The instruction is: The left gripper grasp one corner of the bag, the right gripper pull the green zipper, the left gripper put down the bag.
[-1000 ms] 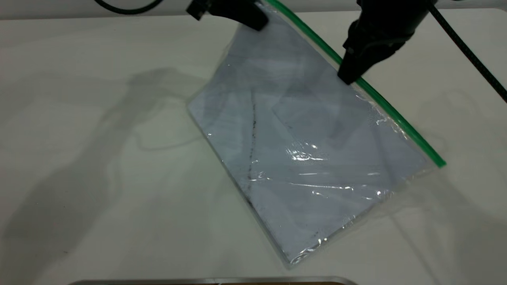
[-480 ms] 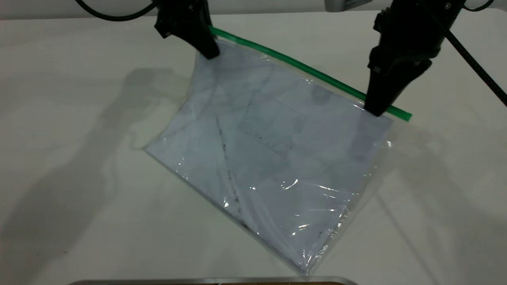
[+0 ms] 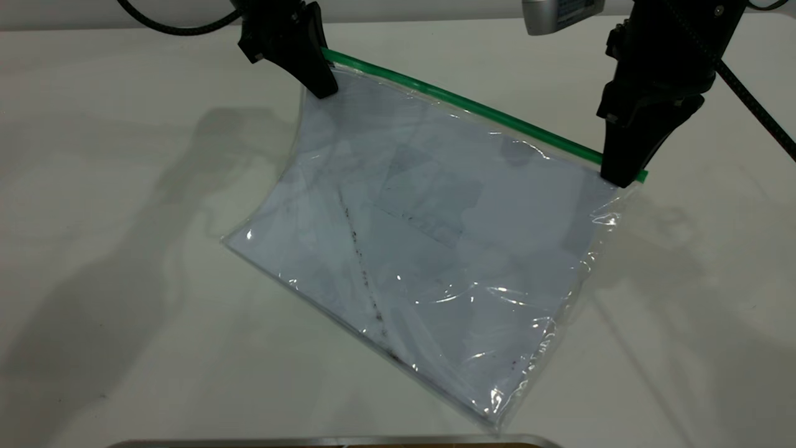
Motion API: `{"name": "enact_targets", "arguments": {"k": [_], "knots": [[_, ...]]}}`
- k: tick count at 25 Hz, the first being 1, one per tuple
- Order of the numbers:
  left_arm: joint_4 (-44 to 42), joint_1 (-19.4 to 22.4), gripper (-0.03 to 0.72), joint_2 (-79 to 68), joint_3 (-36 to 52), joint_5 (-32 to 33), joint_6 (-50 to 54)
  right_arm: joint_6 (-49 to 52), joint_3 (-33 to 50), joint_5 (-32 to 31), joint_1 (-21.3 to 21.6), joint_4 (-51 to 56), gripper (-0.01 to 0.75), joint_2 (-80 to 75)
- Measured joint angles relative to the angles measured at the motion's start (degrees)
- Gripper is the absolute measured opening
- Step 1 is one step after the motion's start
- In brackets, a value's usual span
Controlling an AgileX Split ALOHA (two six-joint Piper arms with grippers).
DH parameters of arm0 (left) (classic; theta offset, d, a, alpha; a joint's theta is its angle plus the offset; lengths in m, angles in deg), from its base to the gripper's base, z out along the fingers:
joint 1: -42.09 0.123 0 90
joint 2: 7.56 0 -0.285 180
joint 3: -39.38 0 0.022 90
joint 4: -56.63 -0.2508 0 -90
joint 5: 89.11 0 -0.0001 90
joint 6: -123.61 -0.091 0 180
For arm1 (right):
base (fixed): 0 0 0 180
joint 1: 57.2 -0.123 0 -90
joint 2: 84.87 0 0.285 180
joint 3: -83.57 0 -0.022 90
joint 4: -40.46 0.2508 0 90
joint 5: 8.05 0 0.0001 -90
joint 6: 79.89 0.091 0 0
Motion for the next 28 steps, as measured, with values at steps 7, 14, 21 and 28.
{"name": "enact_targets", "arguments": {"k": [7,14,21,28], "knots": [[1.7,0.3,0.133,0.0,0.0,-1.0,0.0,2.9,0.0,5.8,0.2,-2.1,0.19,0.0],[4.2,0.5,0.491,0.0,0.0,-3.3,4.4,3.4,0.0,11.5,0.2,-2.3,0.524,0.0],[-2.1,0.5,0.639,4.3,0.0,-7.7,19.2,4.8,0.1,18.6,0.2,-2.7,0.581,2.0],[-13.6,0.5,0.612,19.5,0.0,-3.9,40.7,5.6,0.1,21.2,0.2,-2.8,0.584,18.6]]}}
